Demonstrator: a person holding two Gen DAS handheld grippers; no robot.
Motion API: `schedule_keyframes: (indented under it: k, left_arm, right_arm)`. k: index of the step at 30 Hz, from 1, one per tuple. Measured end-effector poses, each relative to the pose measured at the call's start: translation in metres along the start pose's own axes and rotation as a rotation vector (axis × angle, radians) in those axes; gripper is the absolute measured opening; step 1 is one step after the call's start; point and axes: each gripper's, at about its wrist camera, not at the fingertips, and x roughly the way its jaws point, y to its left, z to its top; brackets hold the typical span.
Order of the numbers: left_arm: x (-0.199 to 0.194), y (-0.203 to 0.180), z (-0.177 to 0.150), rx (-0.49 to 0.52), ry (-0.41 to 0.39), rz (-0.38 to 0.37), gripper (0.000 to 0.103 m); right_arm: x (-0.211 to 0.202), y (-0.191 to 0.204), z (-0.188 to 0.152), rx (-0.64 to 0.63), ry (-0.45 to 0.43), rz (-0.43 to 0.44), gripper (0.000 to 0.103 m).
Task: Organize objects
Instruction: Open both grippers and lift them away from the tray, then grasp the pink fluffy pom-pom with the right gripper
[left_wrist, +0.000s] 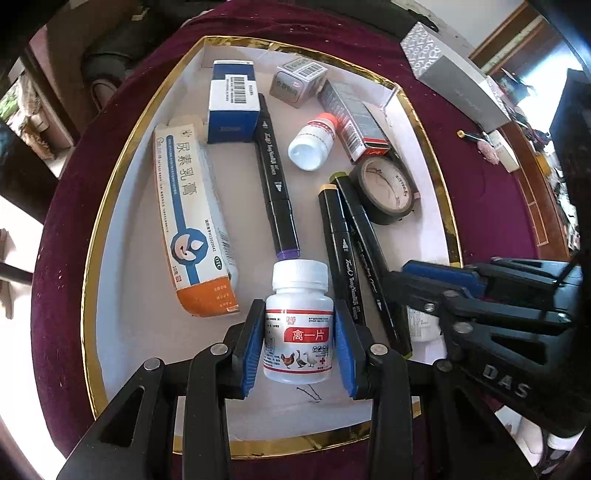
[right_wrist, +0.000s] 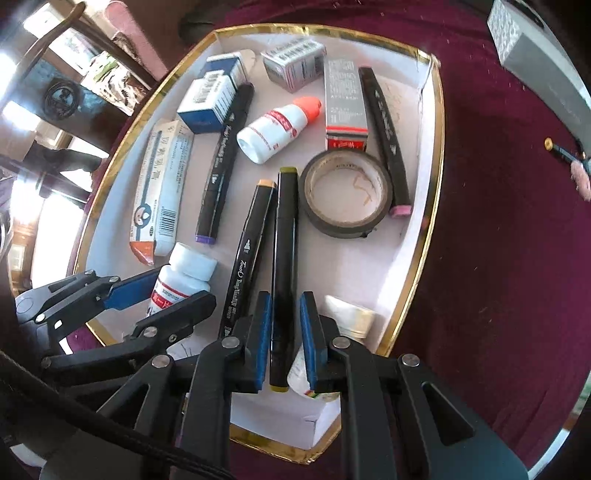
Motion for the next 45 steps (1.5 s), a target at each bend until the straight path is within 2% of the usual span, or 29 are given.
schedule_keyframes:
  k: [3,6,8,12,16,21,27,33,38,41,45]
  left_arm:
    - [0.002,-0.005,-0.002,-0.037,-0.002,0.037,0.034]
    - [0.002,-0.009,-0.003,-0.063,0.003,0.075,0.044]
    - [0.002,-0.010,-0.004,-0.089,0.007,0.119,0.054]
    - [0.001,-0.007,-0.008,-0.149,0.013,0.157,0.054]
    - [-0.011,-0.010,-0.013,-0.199,-0.020,0.169,0.054]
    - [-0.025,-0.034,-0.015,-0.222,-0.071,0.147,0.054]
    - [-0.026,-0.087,-0.006,-0.158,-0.095,0.101,0.054]
    - [-0.016,-0.132,0.005,-0.108,-0.091,0.063,0.054]
    - [-0.010,-0.153,0.000,-0.093,-0.075,0.045,0.054]
    - [-0.008,-0.161,-0.002,-0.089,-0.071,0.038,0.054]
    - [-0.009,-0.166,-0.006,-0.090,-0.076,0.027,0.054]
  right_arm:
    - [-0.011,-0.001,-0.001,-0.048,-0.034,-0.010,0.014]
    - [-0.024,-0.007,-0.006,-0.087,-0.062,-0.007,0.014]
    - [-0.032,-0.009,-0.010,-0.116,-0.082,-0.012,0.016]
    - [-0.041,-0.017,-0.015,-0.134,-0.111,-0.010,0.020]
    - [-0.044,-0.028,-0.017,-0.126,-0.124,-0.006,0.021]
    - [-0.053,-0.053,-0.028,-0.111,-0.138,-0.019,0.021]
    - [-0.064,-0.086,-0.043,-0.083,-0.156,-0.029,0.021]
    - [-0.078,-0.118,-0.052,-0.058,-0.192,-0.076,0.032]
    - [-0.080,-0.141,-0.054,-0.035,-0.195,-0.102,0.032]
    - [-0.077,-0.155,-0.051,-0.022,-0.193,-0.113,0.037]
    - [-0.073,-0.192,-0.038,0.046,-0.201,-0.138,0.037]
